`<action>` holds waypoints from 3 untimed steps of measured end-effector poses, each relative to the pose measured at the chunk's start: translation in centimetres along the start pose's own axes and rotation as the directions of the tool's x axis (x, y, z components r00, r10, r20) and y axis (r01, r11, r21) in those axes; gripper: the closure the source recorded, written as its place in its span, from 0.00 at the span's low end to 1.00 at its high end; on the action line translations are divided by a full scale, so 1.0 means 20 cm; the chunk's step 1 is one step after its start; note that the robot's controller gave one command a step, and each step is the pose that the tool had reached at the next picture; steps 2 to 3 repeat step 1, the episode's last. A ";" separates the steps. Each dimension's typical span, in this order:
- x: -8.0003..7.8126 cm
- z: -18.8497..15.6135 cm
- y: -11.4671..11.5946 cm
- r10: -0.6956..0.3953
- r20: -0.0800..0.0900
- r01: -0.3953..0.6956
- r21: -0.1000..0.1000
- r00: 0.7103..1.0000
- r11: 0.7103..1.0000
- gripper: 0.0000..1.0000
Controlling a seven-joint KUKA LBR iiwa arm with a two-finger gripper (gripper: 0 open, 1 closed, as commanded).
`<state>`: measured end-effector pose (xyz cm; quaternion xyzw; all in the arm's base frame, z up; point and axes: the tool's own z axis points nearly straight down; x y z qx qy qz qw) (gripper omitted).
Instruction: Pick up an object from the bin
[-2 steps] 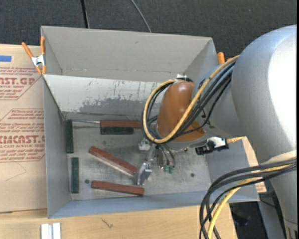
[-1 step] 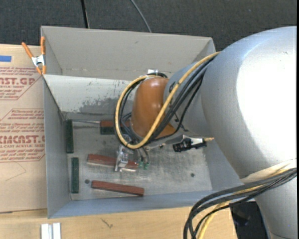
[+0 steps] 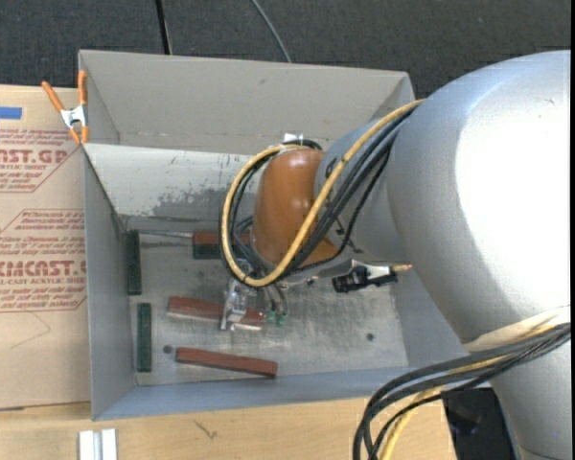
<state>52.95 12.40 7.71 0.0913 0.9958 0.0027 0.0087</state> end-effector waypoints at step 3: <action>-0.05 -0.63 0.02 0.044 -0.015 -0.044 0.008 0.999 0.999 1.00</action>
Offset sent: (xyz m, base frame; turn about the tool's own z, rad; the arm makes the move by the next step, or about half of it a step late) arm 0.0000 0.0000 0.0000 0.0000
